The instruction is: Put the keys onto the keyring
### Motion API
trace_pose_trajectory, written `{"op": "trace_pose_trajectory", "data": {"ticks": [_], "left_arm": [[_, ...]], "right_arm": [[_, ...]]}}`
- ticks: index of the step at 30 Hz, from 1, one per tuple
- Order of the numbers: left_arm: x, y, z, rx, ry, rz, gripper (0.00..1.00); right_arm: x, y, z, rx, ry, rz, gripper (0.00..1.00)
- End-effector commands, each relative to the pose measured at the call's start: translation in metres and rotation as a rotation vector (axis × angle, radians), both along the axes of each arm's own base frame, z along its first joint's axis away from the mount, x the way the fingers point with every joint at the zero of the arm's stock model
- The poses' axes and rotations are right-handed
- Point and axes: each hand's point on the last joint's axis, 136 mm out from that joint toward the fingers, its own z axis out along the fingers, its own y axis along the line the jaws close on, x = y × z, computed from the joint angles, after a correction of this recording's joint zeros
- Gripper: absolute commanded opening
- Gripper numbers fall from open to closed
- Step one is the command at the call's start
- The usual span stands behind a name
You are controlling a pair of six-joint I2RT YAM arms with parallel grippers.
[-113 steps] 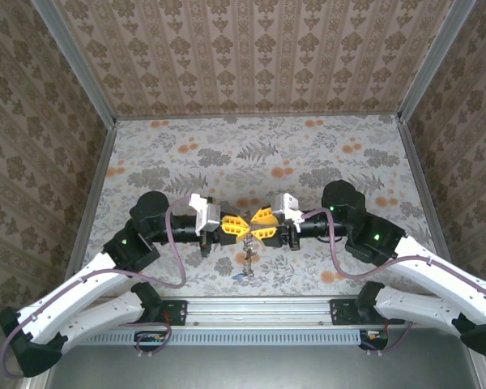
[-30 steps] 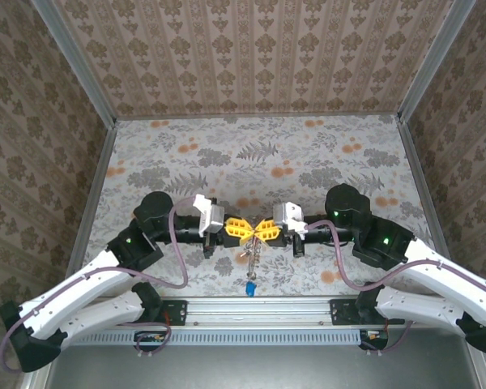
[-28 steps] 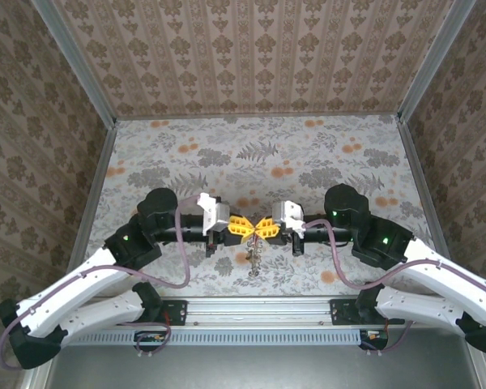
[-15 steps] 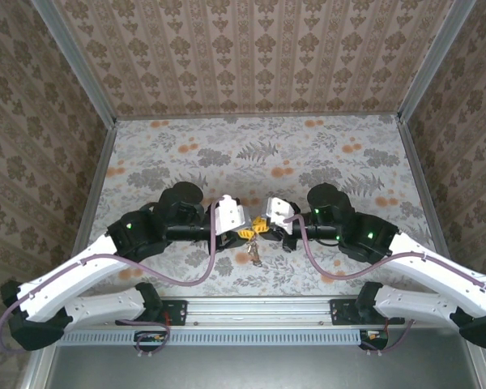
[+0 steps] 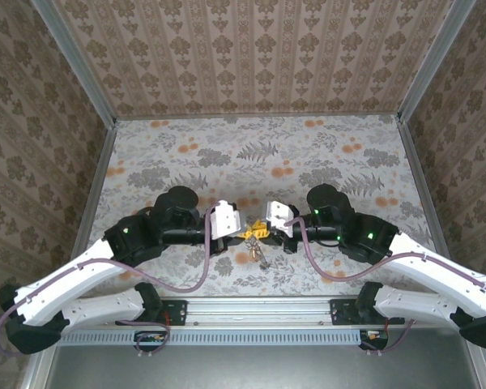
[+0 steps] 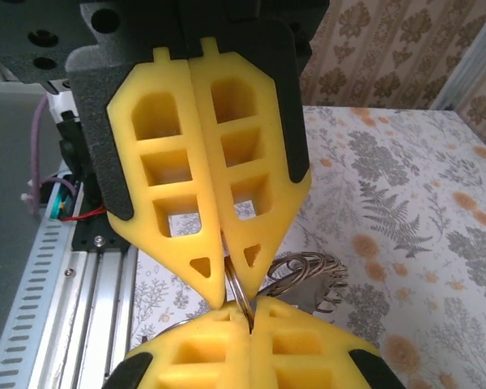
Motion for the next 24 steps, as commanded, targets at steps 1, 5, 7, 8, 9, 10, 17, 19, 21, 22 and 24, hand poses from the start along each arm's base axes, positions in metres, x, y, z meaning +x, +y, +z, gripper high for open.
{"op": "trace_pose_trajectory", "data": {"ticks": [1, 5, 7, 8, 9, 10, 17, 19, 21, 22, 24], "left_arm": [[-0.008, -0.002, 0.036, -0.183, -0.003, -0.054, 0.0], [-0.015, -0.001, 0.056, -0.295, 0.007, -0.11, 0.0], [-0.017, -0.001, 0.064, -0.336, 0.009, -0.135, 0.0], [-0.016, -0.001, 0.068, -0.357, 0.009, -0.137, 0.0], [-0.022, 0.0, 0.072, -0.383, 0.022, -0.179, 0.0], [-0.023, 0.0, 0.074, -0.404, 0.031, -0.192, 0.0], [-0.027, 0.0, 0.078, -0.452, 0.071, -0.24, 0.0], [-0.03, 0.001, 0.081, -0.475, 0.072, -0.256, 0.0], [-0.032, 0.001, 0.085, -0.496, 0.073, -0.273, 0.0], [-0.034, 0.002, 0.086, -0.505, 0.076, -0.285, 0.0], [-0.035, 0.002, 0.089, -0.517, 0.078, -0.297, 0.0]], "right_arm": [[-0.033, 0.006, 0.013, 0.075, 0.002, 0.165, 0.24], [-0.04, 0.006, 0.015, 0.092, 0.01, 0.199, 0.27], [-0.042, 0.006, 0.015, 0.091, 0.011, 0.205, 0.27], [-0.042, 0.006, 0.015, 0.09, 0.013, 0.206, 0.28], [-0.042, 0.006, 0.015, 0.093, 0.011, 0.208, 0.28], [-0.042, 0.006, 0.015, 0.094, 0.013, 0.208, 0.28], [-0.038, 0.005, 0.016, 0.108, -0.006, 0.181, 0.22], [-0.036, 0.005, 0.016, 0.107, -0.009, 0.171, 0.2], [-0.035, 0.005, 0.016, 0.108, -0.009, 0.164, 0.19], [-0.034, 0.005, 0.016, 0.11, -0.01, 0.162, 0.19], [-0.034, 0.005, 0.017, 0.113, -0.01, 0.16, 0.19]]}}
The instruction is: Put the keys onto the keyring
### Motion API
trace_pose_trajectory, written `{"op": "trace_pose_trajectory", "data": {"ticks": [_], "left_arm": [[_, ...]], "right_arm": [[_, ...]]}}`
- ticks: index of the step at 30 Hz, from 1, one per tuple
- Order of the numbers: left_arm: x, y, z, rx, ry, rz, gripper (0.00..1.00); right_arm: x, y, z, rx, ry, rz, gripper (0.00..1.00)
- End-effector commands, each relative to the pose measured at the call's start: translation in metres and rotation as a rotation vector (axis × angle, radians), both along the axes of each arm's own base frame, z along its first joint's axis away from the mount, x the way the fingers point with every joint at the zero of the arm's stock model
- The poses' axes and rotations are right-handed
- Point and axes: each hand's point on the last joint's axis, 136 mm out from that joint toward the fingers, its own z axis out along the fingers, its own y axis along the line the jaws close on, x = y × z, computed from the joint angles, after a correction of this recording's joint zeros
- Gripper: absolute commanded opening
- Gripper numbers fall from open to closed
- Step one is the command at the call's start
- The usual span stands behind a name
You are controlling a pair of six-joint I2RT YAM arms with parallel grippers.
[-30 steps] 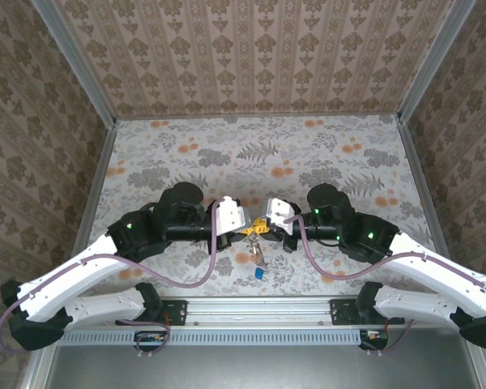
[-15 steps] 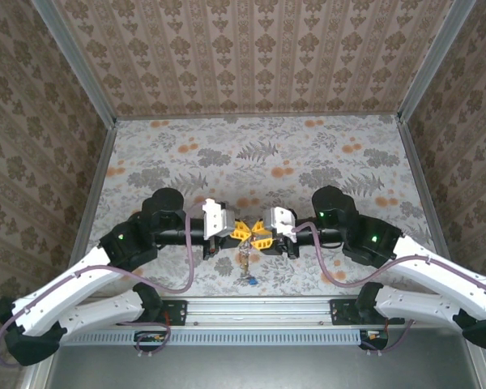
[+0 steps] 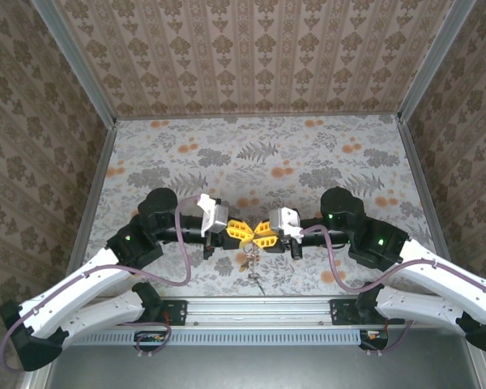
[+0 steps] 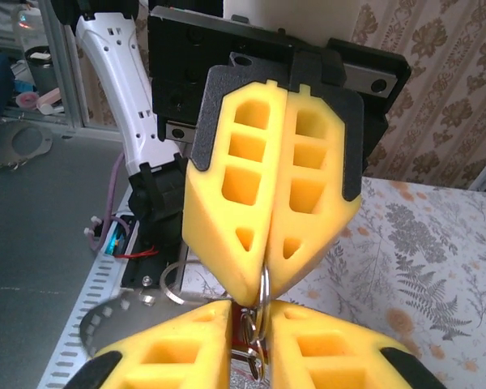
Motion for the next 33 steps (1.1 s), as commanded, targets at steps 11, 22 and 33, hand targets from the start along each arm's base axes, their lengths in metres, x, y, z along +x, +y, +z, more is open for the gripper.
{"op": "trace_pose_trajectory", "data": {"ticks": [11, 22, 33], "left_arm": [[-0.001, 0.005, 0.047, -0.139, -0.088, 0.008, 0.0], [0.042, 0.008, -0.009, 0.256, -0.162, 0.303, 0.25], [0.039, 0.003, -0.027, 0.309, -0.131, 0.263, 0.29]], "right_arm": [[0.001, -0.001, -0.006, -0.009, 0.006, -0.025, 0.0], [0.032, 0.003, -0.028, -0.12, 0.026, -0.161, 0.0], [0.026, 0.004, -0.023, -0.093, 0.022, -0.128, 0.0]]}}
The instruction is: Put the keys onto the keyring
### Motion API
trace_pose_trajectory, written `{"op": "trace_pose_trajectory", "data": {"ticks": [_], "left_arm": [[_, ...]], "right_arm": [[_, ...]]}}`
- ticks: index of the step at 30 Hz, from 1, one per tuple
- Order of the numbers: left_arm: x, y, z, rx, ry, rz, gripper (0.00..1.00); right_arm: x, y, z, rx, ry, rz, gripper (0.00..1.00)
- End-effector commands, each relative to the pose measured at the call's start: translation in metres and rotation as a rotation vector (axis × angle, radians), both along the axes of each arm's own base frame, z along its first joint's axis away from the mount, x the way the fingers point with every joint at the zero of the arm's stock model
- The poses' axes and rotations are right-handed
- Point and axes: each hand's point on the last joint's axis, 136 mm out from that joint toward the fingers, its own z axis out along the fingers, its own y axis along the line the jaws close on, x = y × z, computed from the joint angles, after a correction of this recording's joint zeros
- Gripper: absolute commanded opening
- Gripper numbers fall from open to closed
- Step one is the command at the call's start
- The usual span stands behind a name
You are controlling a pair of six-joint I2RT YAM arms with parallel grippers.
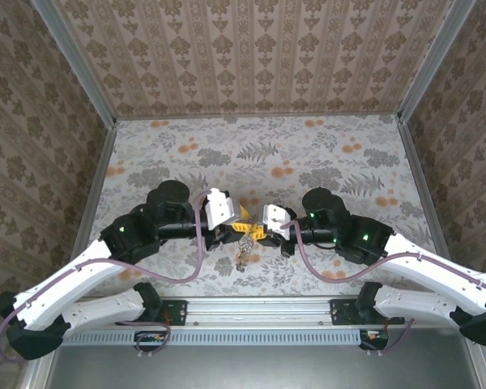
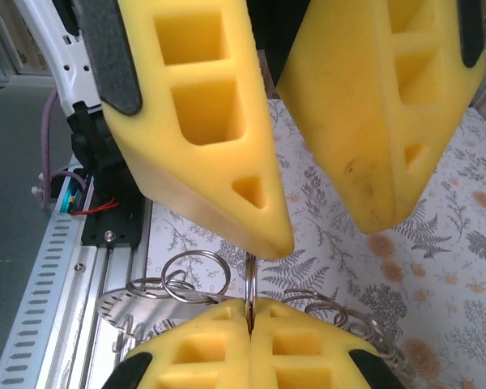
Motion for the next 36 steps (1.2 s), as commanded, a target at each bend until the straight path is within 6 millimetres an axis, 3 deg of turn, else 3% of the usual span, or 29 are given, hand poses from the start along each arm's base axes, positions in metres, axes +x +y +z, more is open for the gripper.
{"op": "trace_pose_trajectory", "data": {"ticks": [1, 7, 15, 28, 36], "left_arm": [[-0.005, -0.001, -0.007, 0.032, 0.001, -0.029, 0.29], [-0.009, -0.004, -0.014, 0.054, 0.034, -0.062, 0.31], [-0.003, -0.006, -0.039, 0.131, 0.06, -0.038, 0.23], [-0.018, -0.001, -0.031, 0.097, 0.089, -0.087, 0.27], [-0.017, 0.003, -0.038, 0.131, 0.091, -0.069, 0.26]], "right_arm": [[-0.004, 0.0, 0.02, 0.055, -0.04, 0.015, 0.0], [-0.001, -0.001, 0.02, 0.044, -0.044, 0.004, 0.0], [-0.003, -0.001, 0.022, 0.056, -0.043, 0.01, 0.0], [-0.001, 0.001, 0.018, 0.046, -0.039, 0.009, 0.0], [-0.001, 0.003, 0.021, 0.052, -0.037, 0.015, 0.0]]}}
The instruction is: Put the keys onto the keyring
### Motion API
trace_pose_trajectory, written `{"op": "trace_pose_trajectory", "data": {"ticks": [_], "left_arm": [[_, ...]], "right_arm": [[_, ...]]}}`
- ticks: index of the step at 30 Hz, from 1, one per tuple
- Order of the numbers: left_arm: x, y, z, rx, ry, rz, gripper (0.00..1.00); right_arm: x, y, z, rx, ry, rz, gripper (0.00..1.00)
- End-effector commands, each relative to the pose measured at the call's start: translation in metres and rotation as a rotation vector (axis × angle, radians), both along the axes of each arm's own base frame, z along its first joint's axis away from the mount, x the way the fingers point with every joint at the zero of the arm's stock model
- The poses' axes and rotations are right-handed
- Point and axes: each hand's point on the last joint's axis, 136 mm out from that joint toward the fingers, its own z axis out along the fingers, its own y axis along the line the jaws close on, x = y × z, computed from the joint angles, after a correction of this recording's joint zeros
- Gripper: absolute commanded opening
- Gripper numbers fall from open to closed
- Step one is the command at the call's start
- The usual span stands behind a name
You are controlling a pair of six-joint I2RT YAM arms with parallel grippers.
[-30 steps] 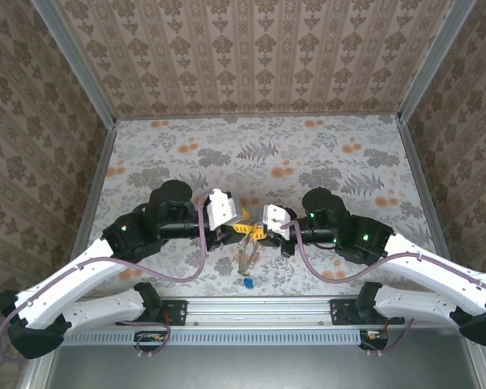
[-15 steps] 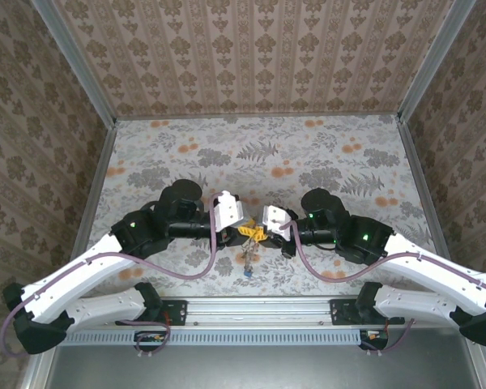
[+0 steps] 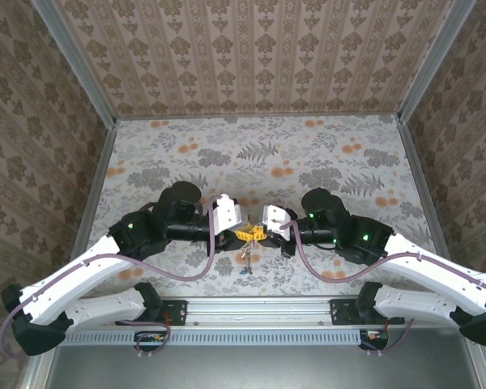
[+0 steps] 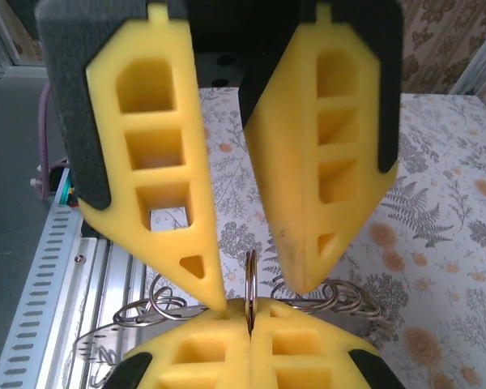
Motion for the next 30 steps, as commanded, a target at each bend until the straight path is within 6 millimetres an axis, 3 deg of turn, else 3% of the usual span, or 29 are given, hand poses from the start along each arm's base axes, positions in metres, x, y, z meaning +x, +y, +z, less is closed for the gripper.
{"op": "trace_pose_trajectory", "data": {"ticks": [1, 5, 8, 12, 18, 22, 30], "left_arm": [[-0.005, 0.004, -0.008, 0.029, 0.002, -0.007, 0.25], [-0.001, 0.001, -0.007, 0.032, -0.015, -0.002, 0.18], [0.0, 0.0, -0.006, 0.023, -0.027, 0.0, 0.0], [-0.003, 0.002, 0.002, -0.008, -0.046, -0.009, 0.0], [-0.021, 0.007, 0.044, -0.189, -0.077, -0.071, 0.0], [-0.035, 0.006, 0.072, -0.3, -0.077, -0.137, 0.0], [-0.04, 0.003, 0.081, -0.368, -0.074, -0.173, 0.0]], "right_arm": [[-0.002, 0.005, 0.025, 0.072, -0.045, 0.025, 0.0], [-0.002, 0.005, 0.025, 0.072, -0.042, 0.028, 0.0], [-0.003, 0.005, 0.025, 0.069, -0.037, 0.031, 0.0], [-0.006, 0.005, 0.024, 0.072, -0.031, 0.042, 0.0], [-0.02, 0.006, 0.032, 0.131, -0.04, 0.113, 0.18], [-0.027, 0.002, 0.04, 0.164, -0.055, 0.133, 0.18], [-0.031, -0.001, 0.044, 0.182, -0.055, 0.144, 0.15]]}}
